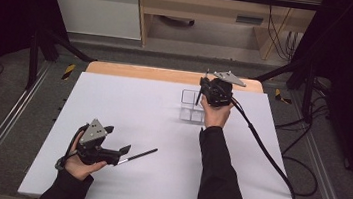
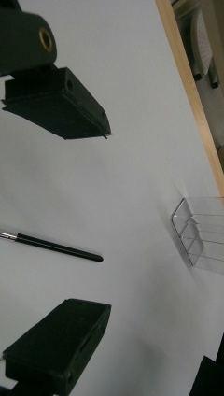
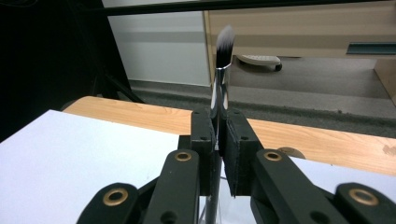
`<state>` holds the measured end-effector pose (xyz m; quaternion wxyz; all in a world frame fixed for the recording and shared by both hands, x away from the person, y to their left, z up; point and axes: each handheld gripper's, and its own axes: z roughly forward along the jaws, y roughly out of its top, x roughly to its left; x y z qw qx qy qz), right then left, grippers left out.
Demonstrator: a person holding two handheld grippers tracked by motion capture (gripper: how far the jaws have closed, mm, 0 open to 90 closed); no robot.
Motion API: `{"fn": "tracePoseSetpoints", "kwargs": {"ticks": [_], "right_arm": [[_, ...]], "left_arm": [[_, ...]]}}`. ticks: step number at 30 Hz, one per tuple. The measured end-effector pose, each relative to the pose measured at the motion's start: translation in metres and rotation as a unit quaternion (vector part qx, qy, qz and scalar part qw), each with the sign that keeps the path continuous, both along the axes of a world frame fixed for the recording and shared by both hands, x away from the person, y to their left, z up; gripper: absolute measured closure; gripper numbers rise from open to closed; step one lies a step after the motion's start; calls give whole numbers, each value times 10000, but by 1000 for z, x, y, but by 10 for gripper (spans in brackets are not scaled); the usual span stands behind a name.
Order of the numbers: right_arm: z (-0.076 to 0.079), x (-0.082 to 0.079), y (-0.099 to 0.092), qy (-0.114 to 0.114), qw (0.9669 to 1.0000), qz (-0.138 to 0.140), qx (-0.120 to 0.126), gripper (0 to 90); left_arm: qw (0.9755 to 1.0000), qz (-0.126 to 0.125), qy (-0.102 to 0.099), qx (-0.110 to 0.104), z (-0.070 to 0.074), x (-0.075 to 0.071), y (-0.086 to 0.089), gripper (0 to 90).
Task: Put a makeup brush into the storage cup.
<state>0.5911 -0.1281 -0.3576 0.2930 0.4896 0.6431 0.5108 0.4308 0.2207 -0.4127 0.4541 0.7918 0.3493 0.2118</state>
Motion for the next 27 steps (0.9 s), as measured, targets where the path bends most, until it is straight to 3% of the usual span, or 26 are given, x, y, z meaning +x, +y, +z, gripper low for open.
{"fn": "tracePoseSetpoints", "kwargs": {"ticks": [27], "right_arm": [[-28, 3, 0, 300, 9995, -21, -76, 837]], "left_arm": [[10000, -4, -15, -40, 1, 0, 1, 109]]}}
